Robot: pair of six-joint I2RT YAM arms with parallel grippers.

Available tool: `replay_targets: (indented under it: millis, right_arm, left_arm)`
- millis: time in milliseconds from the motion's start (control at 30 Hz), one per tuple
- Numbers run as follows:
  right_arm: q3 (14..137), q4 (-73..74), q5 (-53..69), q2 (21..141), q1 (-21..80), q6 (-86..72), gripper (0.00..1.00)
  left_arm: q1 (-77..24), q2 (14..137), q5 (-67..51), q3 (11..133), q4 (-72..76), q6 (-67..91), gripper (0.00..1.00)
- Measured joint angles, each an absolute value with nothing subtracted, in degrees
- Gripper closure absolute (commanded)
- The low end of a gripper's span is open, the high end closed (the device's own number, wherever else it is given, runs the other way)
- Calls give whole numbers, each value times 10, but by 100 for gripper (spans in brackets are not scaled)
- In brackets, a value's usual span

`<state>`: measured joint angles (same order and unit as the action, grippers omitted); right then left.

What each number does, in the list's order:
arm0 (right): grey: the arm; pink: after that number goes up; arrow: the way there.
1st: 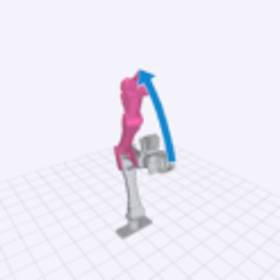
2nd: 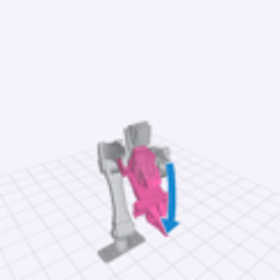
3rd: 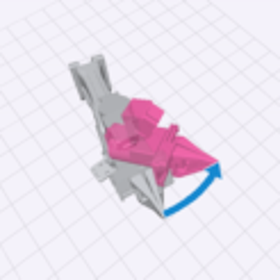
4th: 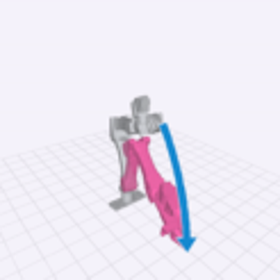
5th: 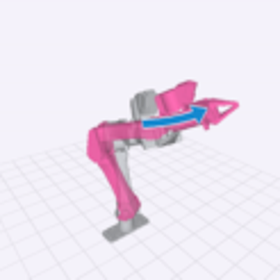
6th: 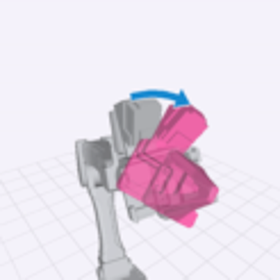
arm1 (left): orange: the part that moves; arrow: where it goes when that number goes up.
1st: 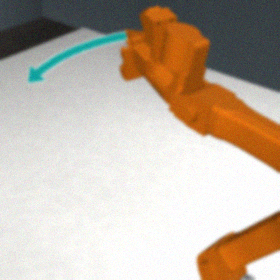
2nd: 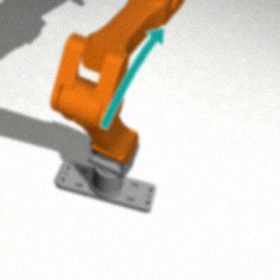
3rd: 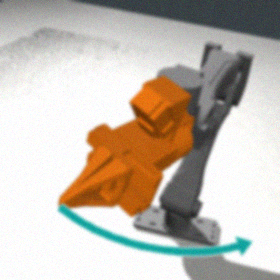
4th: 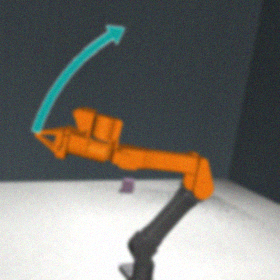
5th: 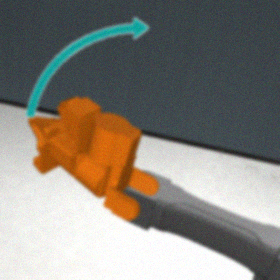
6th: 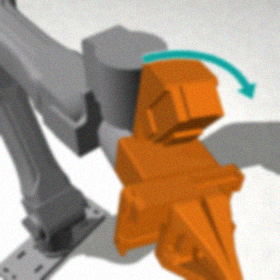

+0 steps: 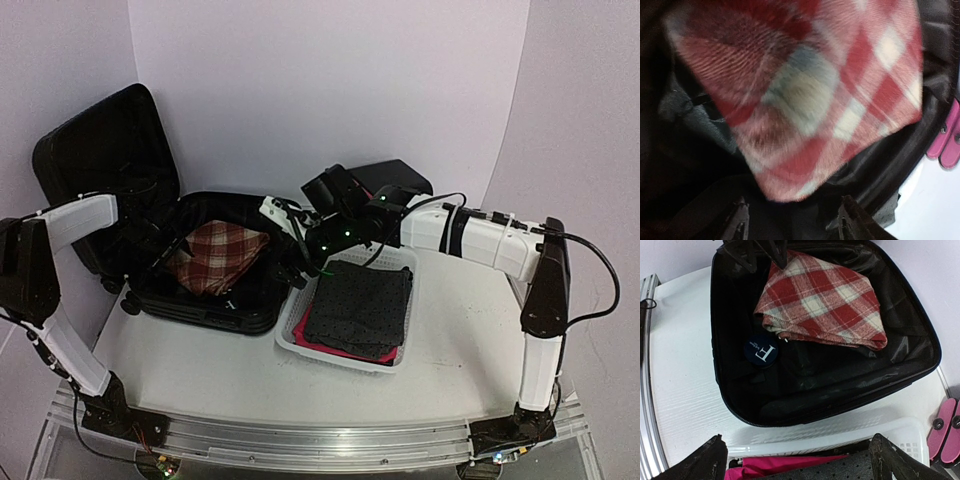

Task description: Open, take out, and arrange the luggage

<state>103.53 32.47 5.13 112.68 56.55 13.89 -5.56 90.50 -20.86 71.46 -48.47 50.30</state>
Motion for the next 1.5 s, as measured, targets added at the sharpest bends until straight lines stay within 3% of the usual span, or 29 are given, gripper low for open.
replay_targets:
  millis: [100, 333, 600, 800, 1067, 1300, 1500]
  right_arm:
    - [1023, 326, 51, 1125, 566, 141, 2]
    - [988, 329, 36, 1102, 566, 151, 2]
    - [977, 329, 20, 1075, 565, 154, 2]
    - [972, 330, 16, 1075, 565, 159, 2]
    - [972, 330, 16, 1075, 565, 161, 2]
    - [971, 330, 16, 1075, 565, 162, 2]
    - [970, 330, 16, 1075, 564, 162, 2]
  left_arm:
    - [-64, 962, -206, 729, -476, 538, 41]
    - [-58, 1002, -161, 713, -439, 583, 26]
    - [-58, 1010, -164, 686, -352, 590, 27]
    - [-58, 1013, -164, 661, -289, 585, 16]
    - [-61, 1013, -152, 650, -274, 604, 14]
    - [-64, 1018, -128, 651, -286, 614, 17]
    - [-65, 1050, -119, 663, -293, 620, 37]
